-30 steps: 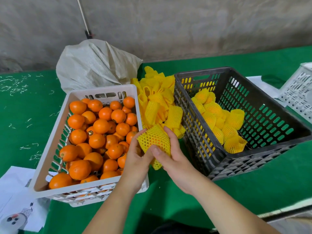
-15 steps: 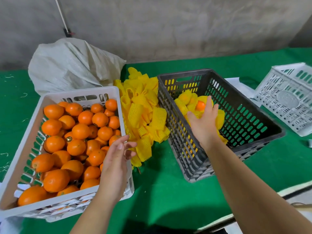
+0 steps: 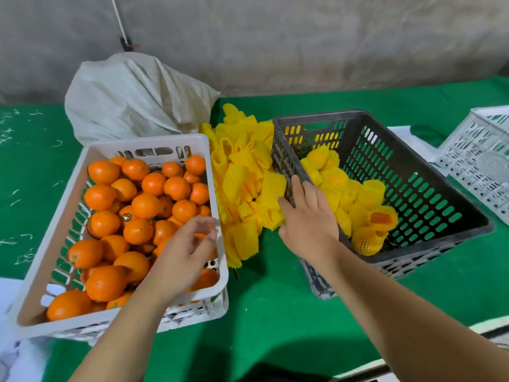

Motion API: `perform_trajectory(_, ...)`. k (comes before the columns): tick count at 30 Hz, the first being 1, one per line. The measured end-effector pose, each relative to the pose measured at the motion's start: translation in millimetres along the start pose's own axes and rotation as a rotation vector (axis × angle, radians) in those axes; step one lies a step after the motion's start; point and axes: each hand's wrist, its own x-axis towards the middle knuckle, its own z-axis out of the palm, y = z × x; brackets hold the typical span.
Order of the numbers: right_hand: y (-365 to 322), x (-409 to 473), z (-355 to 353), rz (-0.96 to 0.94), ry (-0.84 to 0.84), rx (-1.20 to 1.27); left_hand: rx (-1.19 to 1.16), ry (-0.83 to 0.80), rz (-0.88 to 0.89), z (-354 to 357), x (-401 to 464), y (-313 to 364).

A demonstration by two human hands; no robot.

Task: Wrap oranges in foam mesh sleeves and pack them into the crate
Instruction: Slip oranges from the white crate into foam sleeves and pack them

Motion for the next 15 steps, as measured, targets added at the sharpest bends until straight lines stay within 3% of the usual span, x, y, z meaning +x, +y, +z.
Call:
perform_trajectory(1,-11.7,0.3,4.9,-0.025,-0.05,0.092,0.286,-0.081,0.012,-10.6,6.9,-11.1)
perform_trajectory(3,-37.1,-1.4,19.4,-0.089,-0.276,0.292,0.761,-0.291,-0.139,-21.9,19.5,-29.7)
perform_trajectory(5,-60.4,-6.2,36.6,-0.164,-0.55,0.356,0.922,-0.471,-0.344,-21.1,23.7,-38.4)
perform_trajectory(9,-90.5,-14.0,59.5,-0.175,-0.884,0.324,0.826,-0.69,-0.45,-3.1,24.1,-41.2)
perform_trajectory(12,-101.1,-15.5,68.6,-0.199,-0.942,0.279,0.721,-0.86,-0.404,-0.3,22.8,-38.3)
perform_trajectory(15,-102.8,-14.1,78.8,-0.161,-0.89,0.336,0.619,-0.759,-0.471,-2.3,22.4,-37.5)
